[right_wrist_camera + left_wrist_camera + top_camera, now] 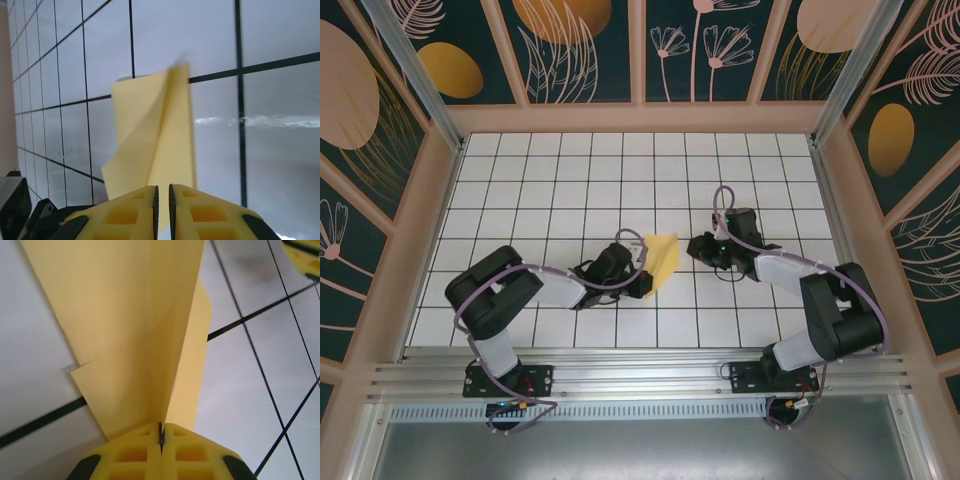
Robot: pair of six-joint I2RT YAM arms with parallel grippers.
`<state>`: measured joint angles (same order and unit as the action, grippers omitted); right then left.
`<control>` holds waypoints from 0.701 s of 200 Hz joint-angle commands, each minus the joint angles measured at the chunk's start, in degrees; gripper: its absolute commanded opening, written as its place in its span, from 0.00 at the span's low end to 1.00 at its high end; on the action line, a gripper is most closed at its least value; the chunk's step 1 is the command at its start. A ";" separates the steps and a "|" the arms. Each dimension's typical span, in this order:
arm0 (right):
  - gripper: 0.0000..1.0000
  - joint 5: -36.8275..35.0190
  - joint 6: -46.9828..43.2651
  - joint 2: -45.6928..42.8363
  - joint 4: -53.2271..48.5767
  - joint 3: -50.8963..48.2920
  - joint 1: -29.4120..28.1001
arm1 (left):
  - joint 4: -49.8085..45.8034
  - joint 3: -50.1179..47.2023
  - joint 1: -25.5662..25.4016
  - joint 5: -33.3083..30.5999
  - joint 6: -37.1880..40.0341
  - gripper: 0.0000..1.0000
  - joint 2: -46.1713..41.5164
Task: Fold a paper plane with a square sheet of paper (pick it up from the middle)
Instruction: Fourth fold the wing at the center of the table.
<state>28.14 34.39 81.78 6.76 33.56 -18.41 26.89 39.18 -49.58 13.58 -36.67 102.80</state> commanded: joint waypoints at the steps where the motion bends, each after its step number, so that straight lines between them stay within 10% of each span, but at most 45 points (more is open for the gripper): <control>1: 0.17 -1.70 -0.45 -6.01 -2.87 -2.92 0.90 | -7.00 3.84 -2.69 2.38 8.69 0.00 2.56; 60: 0.15 1.82 1.20 -14.80 -0.90 -8.30 1.43 | -6.20 1.33 -3.99 -7.15 6.09 0.00 0.27; 140: 0.11 8.13 -1.93 -1.16 1.62 -4.69 -1.14 | -1.95 -0.32 -3.95 -3.36 4.15 0.00 1.06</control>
<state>33.56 34.54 76.53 7.05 26.00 -18.20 26.41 40.27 -53.76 9.80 -31.97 103.39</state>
